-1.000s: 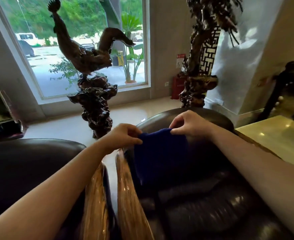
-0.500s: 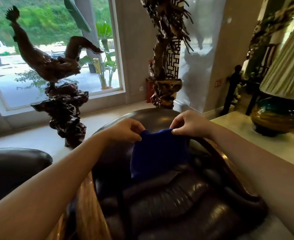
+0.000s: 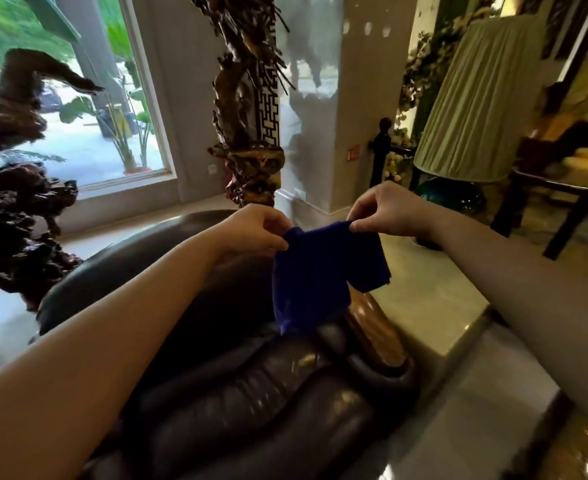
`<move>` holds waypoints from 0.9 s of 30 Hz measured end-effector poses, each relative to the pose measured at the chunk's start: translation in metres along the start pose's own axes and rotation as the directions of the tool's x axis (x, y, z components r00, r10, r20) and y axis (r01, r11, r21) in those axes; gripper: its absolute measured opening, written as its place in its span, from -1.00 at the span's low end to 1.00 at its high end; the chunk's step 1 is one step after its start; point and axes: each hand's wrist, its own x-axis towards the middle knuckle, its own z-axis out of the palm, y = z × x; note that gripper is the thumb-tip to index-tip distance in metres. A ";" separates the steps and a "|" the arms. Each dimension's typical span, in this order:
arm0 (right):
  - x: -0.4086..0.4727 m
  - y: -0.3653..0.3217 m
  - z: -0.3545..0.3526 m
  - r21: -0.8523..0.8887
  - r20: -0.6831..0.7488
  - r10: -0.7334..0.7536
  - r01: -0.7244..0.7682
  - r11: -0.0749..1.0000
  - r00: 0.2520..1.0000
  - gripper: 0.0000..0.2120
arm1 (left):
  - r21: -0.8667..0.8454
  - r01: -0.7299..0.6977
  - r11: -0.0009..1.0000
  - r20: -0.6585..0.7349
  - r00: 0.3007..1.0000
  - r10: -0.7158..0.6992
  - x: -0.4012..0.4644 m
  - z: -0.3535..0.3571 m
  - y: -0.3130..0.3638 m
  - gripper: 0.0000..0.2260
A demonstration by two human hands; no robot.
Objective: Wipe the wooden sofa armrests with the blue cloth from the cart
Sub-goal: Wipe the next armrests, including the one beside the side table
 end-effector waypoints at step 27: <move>0.127 0.334 -0.072 -0.033 0.197 0.108 -0.104 0.994 0.974 -0.93 | -0.117 0.212 0.970 -0.065 0.973 -0.220 0.302 0.171 -0.026 -0.79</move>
